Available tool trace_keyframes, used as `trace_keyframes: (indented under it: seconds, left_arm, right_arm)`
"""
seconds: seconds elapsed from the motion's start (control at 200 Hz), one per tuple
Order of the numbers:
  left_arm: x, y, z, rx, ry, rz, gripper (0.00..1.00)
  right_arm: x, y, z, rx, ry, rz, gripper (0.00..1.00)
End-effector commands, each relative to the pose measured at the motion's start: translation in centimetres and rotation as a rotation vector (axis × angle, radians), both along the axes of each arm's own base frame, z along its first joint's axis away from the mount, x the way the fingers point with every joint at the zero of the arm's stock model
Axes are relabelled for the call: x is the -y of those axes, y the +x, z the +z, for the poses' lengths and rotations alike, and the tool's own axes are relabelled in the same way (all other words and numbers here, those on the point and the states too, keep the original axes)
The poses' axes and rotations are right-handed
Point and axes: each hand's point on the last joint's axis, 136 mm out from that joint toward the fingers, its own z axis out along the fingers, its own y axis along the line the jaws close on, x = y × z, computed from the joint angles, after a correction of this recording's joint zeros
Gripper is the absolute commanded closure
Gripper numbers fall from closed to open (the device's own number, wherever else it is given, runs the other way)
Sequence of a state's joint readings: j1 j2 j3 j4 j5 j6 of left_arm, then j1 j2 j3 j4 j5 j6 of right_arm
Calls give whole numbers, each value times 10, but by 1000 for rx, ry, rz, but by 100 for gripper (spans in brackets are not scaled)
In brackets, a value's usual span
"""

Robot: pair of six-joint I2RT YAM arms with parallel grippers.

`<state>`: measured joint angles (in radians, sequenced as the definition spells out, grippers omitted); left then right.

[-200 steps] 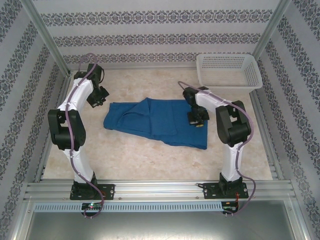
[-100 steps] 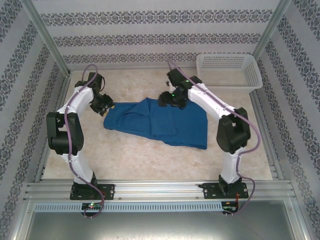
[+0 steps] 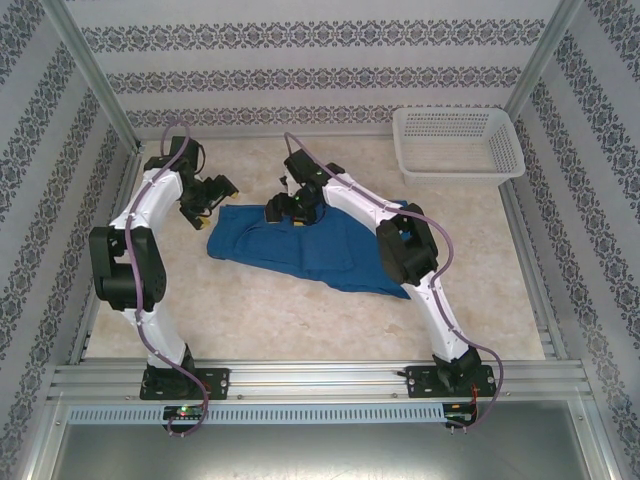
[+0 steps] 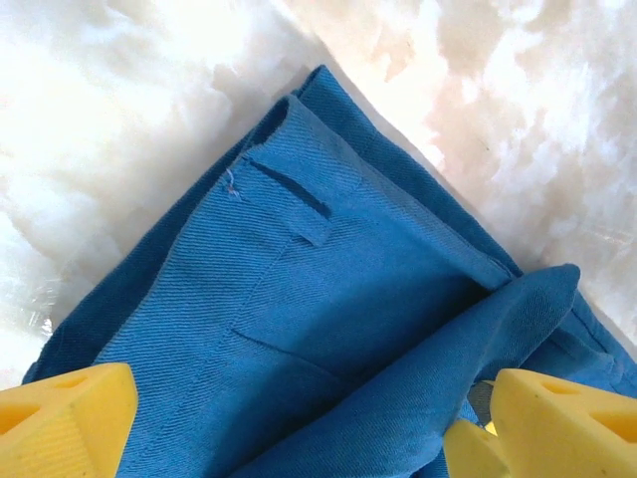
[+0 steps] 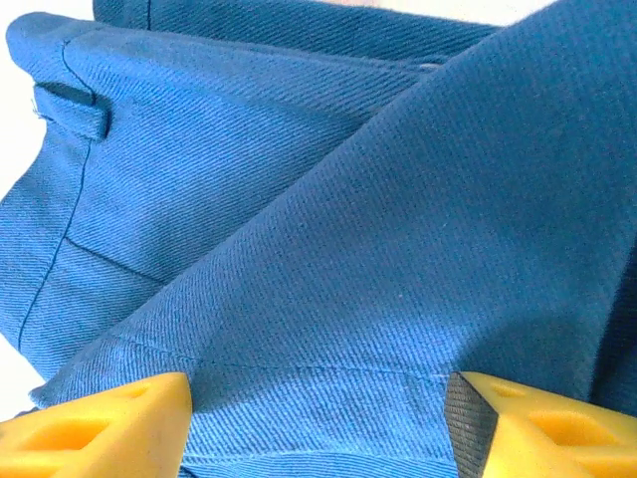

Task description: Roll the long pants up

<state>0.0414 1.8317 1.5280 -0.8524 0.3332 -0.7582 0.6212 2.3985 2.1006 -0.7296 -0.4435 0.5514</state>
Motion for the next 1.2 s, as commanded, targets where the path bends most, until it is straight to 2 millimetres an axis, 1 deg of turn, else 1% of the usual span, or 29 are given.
trace_keyframes:
  seconds: [0.0, 0.09, 0.16, 0.26, 0.41, 0.52, 0.804, 1.024, 1.194]
  left_arm:
    - [-6, -6, 12, 14, 1, -1, 10]
    - [-7, -7, 9, 10, -3, 3, 10]
    - [-6, -6, 8, 9, -7, 5, 11]
    - [-6, -6, 5, 0, -9, 5, 11]
    - [-6, -5, 6, -2, -10, 4, 12]
    - [-6, -4, 5, -1, -7, 2, 12]
    - [-8, -4, 7, -4, 4, 3, 13]
    - [-9, -2, 6, -6, -1, 12, 13]
    - [-8, 0, 4, -7, -4, 14, 13]
  right_arm:
    - [4, 5, 14, 19, 1, 3, 30]
    - [10, 5, 18, 17, -10, -7, 30]
    - [12, 2, 26, 23, -10, -7, 30]
    - [23, 2, 30, 47, -36, -11, 30]
    - [39, 5, 20, 24, -60, -18, 30]
    - [41, 7, 15, 16, -62, -19, 30]
    - [44, 10, 2, -5, -65, -20, 30]
    - [33, 5, -2, -17, -42, -17, 31]
    - [25, -1, -16, -41, -42, -5, 33]
